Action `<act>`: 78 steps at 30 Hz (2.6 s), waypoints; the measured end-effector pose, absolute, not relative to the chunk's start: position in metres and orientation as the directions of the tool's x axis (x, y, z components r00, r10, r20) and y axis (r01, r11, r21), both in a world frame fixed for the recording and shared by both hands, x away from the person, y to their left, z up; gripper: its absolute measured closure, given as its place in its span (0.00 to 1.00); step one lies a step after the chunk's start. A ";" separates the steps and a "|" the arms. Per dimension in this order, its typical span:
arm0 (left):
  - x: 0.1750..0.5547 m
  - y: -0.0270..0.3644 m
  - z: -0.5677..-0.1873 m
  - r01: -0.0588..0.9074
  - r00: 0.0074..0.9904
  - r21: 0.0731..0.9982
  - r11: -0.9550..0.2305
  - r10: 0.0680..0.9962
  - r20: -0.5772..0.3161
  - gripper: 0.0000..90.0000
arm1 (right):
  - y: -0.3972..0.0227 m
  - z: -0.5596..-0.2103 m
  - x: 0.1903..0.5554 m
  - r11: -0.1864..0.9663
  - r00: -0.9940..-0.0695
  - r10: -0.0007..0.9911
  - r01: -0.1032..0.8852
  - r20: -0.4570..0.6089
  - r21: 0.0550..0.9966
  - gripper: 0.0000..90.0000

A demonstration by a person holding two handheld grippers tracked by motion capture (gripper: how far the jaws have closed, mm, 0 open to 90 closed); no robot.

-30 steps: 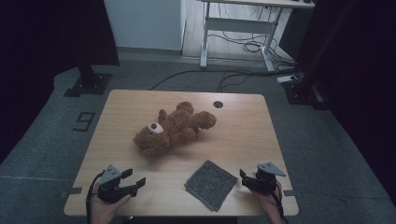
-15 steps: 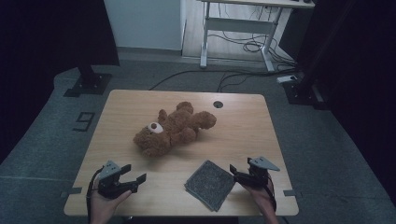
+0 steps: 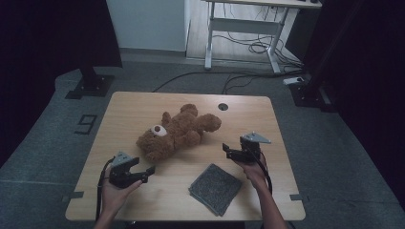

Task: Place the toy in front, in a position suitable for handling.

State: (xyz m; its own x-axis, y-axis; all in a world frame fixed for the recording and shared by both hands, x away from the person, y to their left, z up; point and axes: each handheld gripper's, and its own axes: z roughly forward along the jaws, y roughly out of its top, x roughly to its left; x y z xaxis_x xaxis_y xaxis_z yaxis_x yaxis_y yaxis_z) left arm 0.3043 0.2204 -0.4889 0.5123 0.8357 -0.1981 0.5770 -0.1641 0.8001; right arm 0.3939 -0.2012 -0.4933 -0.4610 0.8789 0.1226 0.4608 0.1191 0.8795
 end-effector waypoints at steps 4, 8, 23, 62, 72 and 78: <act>0.319 0.218 -0.488 0.592 0.510 0.785 -0.182 0.839 -0.189 0.22 | -0.192 -0.491 0.411 0.131 -0.469 0.876 0.450 0.109 0.883 0.15; 0.331 0.211 -0.490 0.597 0.506 0.775 -0.206 0.846 -0.166 0.22 | -0.180 -0.489 0.427 0.157 -0.490 0.867 0.447 0.094 0.881 0.15; 0.358 0.204 -0.501 0.632 0.462 0.744 -0.216 0.876 -0.138 0.48 | -0.155 -0.492 0.506 0.169 -0.507 0.851 0.513 0.139 0.841 0.15; 0.360 0.210 -0.509 0.600 0.450 0.779 -0.184 0.883 -0.138 0.85 | -0.147 -0.505 0.513 0.113 -0.572 0.791 0.483 0.215 0.868 0.33; 0.361 0.214 -0.511 0.603 0.452 0.779 -0.173 0.878 -0.155 0.85 | -0.136 -0.510 0.531 0.071 -0.575 0.755 0.551 0.316 0.832 0.34; 0.360 0.214 -0.511 0.602 0.449 0.782 -0.162 0.878 -0.164 0.85 | -0.134 -0.512 0.530 0.127 -0.603 0.740 0.563 0.300 0.817 0.72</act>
